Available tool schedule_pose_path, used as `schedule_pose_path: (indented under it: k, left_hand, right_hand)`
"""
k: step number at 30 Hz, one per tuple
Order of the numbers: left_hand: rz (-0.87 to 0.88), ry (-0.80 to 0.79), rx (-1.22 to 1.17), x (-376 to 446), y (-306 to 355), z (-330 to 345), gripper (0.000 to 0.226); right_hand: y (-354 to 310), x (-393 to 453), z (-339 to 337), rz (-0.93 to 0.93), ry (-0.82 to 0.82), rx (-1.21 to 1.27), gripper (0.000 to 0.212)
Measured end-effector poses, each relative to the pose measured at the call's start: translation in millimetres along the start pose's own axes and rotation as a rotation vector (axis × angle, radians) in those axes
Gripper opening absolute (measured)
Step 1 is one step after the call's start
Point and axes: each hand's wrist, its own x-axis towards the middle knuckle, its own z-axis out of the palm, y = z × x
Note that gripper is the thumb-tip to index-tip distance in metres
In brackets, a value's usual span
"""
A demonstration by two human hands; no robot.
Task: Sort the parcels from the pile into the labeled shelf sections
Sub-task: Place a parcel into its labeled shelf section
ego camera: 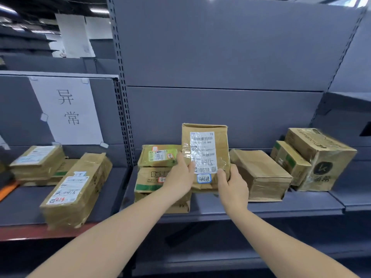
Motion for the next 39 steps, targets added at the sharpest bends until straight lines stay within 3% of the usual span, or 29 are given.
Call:
schedule_pose_path:
  k: [8, 15, 20, 32, 39]
  left_hand:
    - [-0.006, 0.141, 0.005, -38, -60, -74, 0.06]
    - [-0.11, 0.235, 0.056, -63, -122, -125, 0.058]
    - [-0.216, 0.304, 0.036, -72, -151, -144, 0.059]
    - [-0.41, 0.55, -0.007, -92, -204, -180, 0.037]
    - [-0.498, 0.584, 0.013, -108, -239, -209, 0.044]
  right_hand:
    - [-63, -54, 45, -0.109, -0.101, 0.039, 0.013]
    - [-99, -94, 102, -0.126, -0.242, 0.102, 0.024]
    - [-114, -102, 134, -0.205, -0.343, 0.115, 0.023]
    - [-149, -112, 205, -0.349, -0.577, 0.187, 0.021]
    - [-174, -140, 240, -0.347, -0.686, 0.216, 0.02]
